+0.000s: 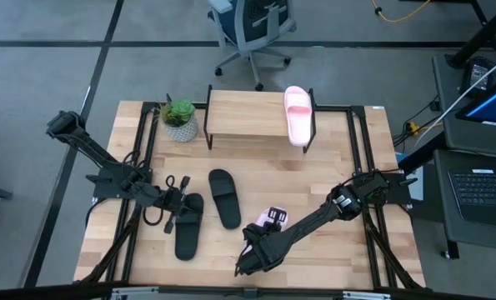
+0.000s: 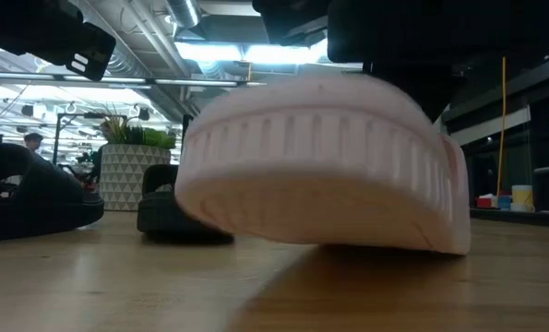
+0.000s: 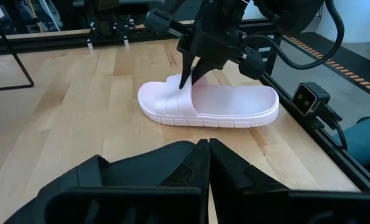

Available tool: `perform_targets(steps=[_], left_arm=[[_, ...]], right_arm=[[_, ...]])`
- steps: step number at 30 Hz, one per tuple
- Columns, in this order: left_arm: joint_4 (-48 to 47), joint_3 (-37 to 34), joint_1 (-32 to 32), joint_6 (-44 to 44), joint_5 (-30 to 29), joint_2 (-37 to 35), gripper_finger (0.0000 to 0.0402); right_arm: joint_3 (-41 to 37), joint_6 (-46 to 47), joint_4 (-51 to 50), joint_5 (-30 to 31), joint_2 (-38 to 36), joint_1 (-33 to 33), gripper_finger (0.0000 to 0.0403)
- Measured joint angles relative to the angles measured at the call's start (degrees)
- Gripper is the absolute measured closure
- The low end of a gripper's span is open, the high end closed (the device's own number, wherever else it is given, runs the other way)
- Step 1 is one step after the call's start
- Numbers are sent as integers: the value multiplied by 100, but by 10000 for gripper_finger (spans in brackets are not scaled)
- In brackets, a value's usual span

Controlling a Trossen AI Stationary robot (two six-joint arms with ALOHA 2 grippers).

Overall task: Pick and place slides into the shelf
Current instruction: Put the pink slide on the shelf

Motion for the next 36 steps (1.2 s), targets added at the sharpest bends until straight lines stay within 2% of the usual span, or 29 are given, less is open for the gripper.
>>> perform_targets(steps=[14,24,36], left_arm=[[-17,0,0,0,1,0,401],[-18,0,0,-31,0,0,401],[-24,0,0,-46,2,0,401]], right_arm=[[3,-149,-40,-198,-24,-27,388],[848,-437,-147,-266,-35,-25,388],[822,-436,-335,-130,-223,-27,388]])
